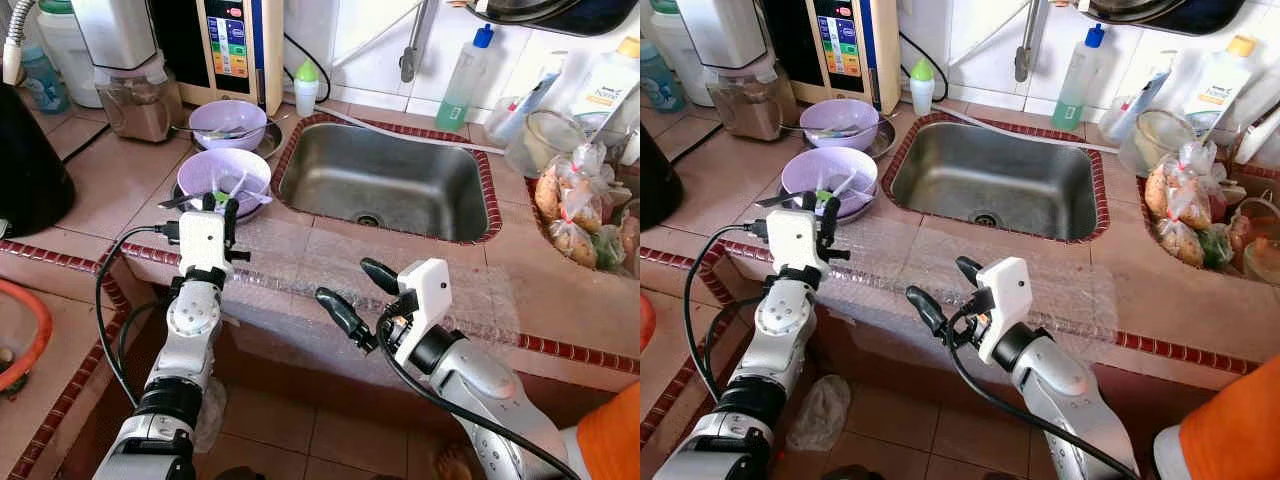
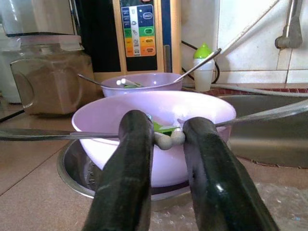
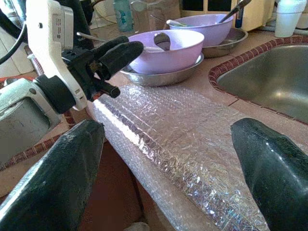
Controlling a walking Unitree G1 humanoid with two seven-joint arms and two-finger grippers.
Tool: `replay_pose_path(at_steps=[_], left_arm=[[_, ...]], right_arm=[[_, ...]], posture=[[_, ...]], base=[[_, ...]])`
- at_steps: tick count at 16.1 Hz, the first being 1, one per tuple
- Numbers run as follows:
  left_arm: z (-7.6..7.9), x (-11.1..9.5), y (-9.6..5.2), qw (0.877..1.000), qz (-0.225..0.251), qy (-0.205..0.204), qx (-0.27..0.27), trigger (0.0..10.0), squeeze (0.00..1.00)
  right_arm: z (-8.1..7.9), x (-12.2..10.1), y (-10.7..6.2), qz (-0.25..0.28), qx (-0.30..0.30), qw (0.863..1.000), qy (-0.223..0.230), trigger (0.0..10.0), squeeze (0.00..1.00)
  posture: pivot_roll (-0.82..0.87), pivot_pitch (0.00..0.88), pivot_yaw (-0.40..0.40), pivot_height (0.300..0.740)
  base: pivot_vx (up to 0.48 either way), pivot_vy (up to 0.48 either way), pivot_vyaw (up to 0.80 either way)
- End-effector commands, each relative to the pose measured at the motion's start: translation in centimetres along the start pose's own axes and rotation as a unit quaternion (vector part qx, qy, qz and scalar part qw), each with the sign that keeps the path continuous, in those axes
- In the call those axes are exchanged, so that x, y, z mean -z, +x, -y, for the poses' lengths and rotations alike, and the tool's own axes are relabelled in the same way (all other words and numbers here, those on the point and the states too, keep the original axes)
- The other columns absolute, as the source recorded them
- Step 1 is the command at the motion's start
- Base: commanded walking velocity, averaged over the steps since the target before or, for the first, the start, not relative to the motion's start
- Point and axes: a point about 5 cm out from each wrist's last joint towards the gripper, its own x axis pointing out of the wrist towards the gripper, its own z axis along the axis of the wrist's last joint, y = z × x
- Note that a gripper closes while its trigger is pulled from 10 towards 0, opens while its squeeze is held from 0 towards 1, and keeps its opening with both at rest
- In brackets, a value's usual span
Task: Kitchen organization
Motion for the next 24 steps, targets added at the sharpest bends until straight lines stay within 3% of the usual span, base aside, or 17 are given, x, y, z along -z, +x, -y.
replay_pose_path(at_steps=[1, 4, 11, 14, 15, 16, 18, 19, 24], left_arm=[[0.1, -0.4, 0.5, 1.000, 0.007, 0.001, 0.003, 0.0, 0.00], [-0.3, -0.6, 0.6, 1.000, 0.013, 0.003, -0.002, 0.0, 0.00], [-1.4, -4.0, 1.1, 0.996, 0.084, 0.012, -0.009, 0.0, 0.00], [-1.1, -7.5, 1.7, 0.990, 0.142, 0.005, 0.007, 1.2, 0.00], [-0.9, -8.8, 1.8, 0.986, 0.165, 0.008, 0.022, 1.3, 0.00], [0.0, -11.1, 1.8, 0.977, 0.206, 0.013, 0.059, 1.1, 0.00], [1.7, -13.2, 1.3, 0.961, 0.244, 0.017, 0.126, 0.0, 0.00], [3.1, -13.6, 0.6, 0.948, 0.261, 0.017, 0.181, 0.0, 0.00], [5.7, -10.7, -1.0, 0.942, 0.198, -0.001, 0.270, 0.0, 0.00]], right_arm=[[0.0, -0.1, 0.1, 0.000, -0.005, 1.000, -0.004, 10.0, 0.00], [0.1, -0.2, 0.2, 0.003, -0.003, 1.000, -0.003, 10.0, 0.00], [0.1, -0.2, 1.1, 0.012, -0.006, 1.000, -0.001, 10.0, 0.00], [0.5, -0.5, 1.7, 0.029, 0.005, 0.999, 0.016, 10.0, 0.00], [0.8, -0.9, 1.9, 0.041, 0.014, 0.999, 0.032, 10.0, 0.00], [1.8, -2.1, 2.4, 0.072, 0.034, 0.994, 0.075, 10.0, 0.00], [3.1, -3.7, 2.9, 0.109, 0.052, 0.985, 0.121, 10.0, 0.00], [4.3, -5.2, 3.2, 0.145, 0.067, 0.973, 0.165, 10.0, 0.00], [7.0, -8.5, 4.1, 0.222, 0.062, 0.928, 0.293, 10.0, 0.00]], posture=[[-0.14, 0.000, -0.008, 0.740], [-0.14, 0.000, -0.008, 0.740], [-0.11, 0.000, -0.001, 0.740], [-0.09, 0.000, 0.005, 0.740], [-0.08, 0.000, 0.006, 0.740], [-0.06, 0.000, 0.010, 0.740], [-0.06, 0.000, 0.010, 0.740], [-0.05, 0.000, 0.011, 0.740], [-0.05, 0.000, 0.013, 0.740]], base=[[0.000, 0.000, 0.00], [0.000, 0.000, 0.00], [0.000, 0.000, 0.00], [0.000, 0.000, 0.00], [0.000, 0.000, 0.00], [0.000, 0.000, 0.00], [0.000, 0.000, 0.00], [0.000, 0.000, 0.00], [0.000, 0.000, 0.00]])
